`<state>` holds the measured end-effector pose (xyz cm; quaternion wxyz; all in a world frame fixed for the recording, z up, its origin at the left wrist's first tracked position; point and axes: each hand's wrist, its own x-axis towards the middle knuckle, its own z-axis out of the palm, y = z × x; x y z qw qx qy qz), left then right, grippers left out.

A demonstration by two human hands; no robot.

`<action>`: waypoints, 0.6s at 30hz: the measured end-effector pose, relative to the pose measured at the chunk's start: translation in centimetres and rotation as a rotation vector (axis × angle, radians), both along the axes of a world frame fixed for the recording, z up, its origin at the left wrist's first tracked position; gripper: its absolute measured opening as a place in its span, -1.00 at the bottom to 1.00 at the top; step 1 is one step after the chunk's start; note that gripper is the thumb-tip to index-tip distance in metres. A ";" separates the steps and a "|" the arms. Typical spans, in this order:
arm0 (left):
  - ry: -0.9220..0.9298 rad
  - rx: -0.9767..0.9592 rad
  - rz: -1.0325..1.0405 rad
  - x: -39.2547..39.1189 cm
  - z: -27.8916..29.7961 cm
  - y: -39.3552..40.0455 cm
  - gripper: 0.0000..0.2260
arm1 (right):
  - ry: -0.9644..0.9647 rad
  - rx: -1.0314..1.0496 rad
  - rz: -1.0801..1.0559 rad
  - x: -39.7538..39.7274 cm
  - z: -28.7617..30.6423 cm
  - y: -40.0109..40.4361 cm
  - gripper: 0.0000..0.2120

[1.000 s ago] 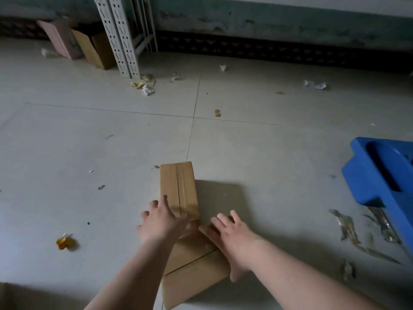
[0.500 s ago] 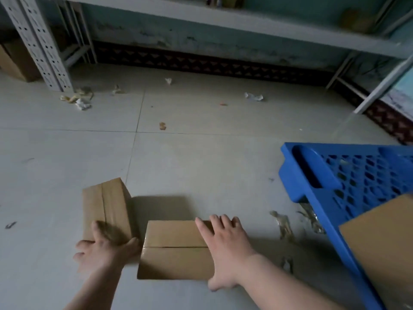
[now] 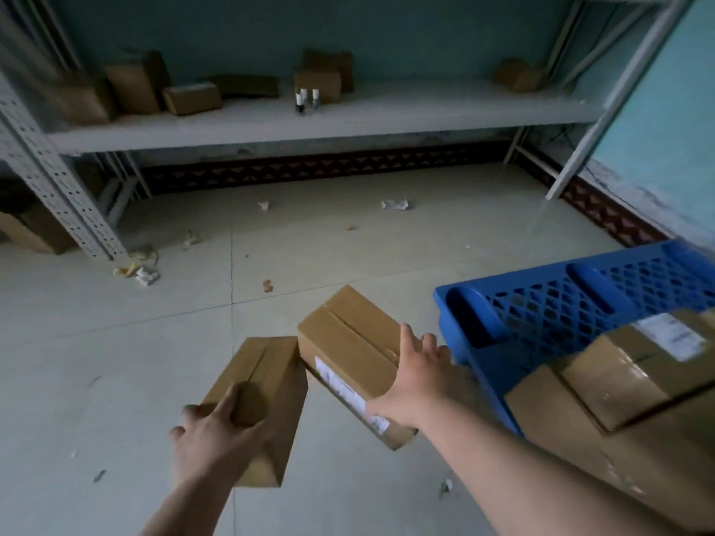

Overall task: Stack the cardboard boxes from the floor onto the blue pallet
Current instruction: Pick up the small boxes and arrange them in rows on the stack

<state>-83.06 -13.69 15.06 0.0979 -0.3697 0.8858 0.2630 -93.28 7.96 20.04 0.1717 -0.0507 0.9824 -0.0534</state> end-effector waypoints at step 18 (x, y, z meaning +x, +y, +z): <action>0.266 -0.021 -0.616 -1.8 27.7 27.7 -0.31 | 0.166 -0.429 -0.910 10.7 23.6 27.0 -0.02</action>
